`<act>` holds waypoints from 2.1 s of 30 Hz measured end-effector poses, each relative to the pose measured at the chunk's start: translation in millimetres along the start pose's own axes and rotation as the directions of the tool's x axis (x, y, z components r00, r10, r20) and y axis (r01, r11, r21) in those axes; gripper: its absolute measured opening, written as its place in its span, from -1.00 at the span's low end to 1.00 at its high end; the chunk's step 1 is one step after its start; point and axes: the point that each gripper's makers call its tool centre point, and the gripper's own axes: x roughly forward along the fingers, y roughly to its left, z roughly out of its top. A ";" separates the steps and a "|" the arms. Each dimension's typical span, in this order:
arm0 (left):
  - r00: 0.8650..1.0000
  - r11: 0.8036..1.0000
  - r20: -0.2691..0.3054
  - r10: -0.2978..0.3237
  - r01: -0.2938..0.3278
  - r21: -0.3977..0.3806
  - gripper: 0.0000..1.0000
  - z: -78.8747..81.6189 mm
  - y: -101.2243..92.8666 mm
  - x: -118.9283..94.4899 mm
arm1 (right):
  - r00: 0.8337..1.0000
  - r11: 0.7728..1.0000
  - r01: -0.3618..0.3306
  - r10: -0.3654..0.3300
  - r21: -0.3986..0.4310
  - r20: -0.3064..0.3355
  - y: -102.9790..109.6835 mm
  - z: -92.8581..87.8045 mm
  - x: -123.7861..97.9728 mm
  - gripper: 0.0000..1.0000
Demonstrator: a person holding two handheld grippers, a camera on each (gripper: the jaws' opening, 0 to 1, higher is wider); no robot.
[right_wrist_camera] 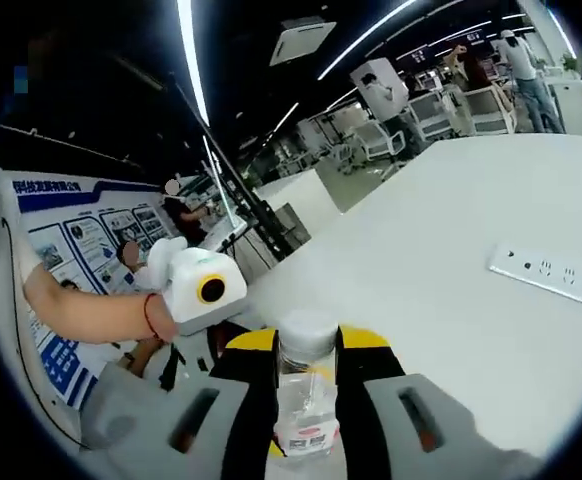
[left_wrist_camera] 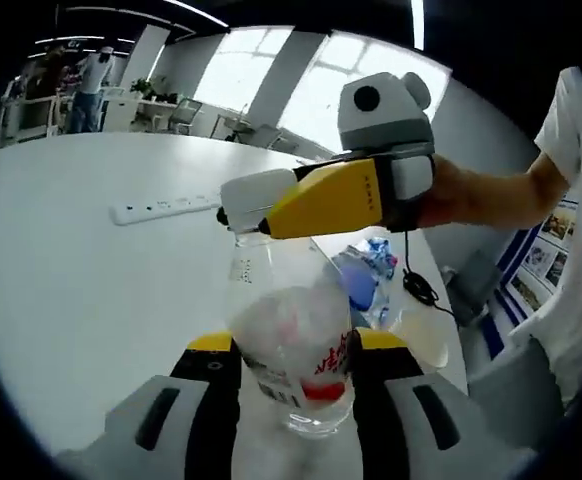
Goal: Arrange the tabletop items into an orderly group along one side of the table until the central work area is clear of visible clutter.
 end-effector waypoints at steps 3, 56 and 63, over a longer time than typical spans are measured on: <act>1.000 0.998 0.000 0.001 -0.001 0.063 -0.15 2.4 -2.2 0.2 | 1.000 0.999 0.018 -0.018 -0.049 0.008 3.8 1.2 -4.5 -0.63; 0.999 0.935 0.041 -0.003 -0.012 0.355 -0.20 -0.3 -31.2 3.2 | 0.988 0.836 0.115 -0.154 -0.537 -0.029 48.7 -25.1 -33.4 -0.60; 1.000 0.936 0.029 -0.009 -0.002 0.352 -0.19 -0.2 -33.4 3.9 | 0.987 0.834 0.114 -0.157 -0.541 -0.034 50.7 -27.5 -34.7 -0.60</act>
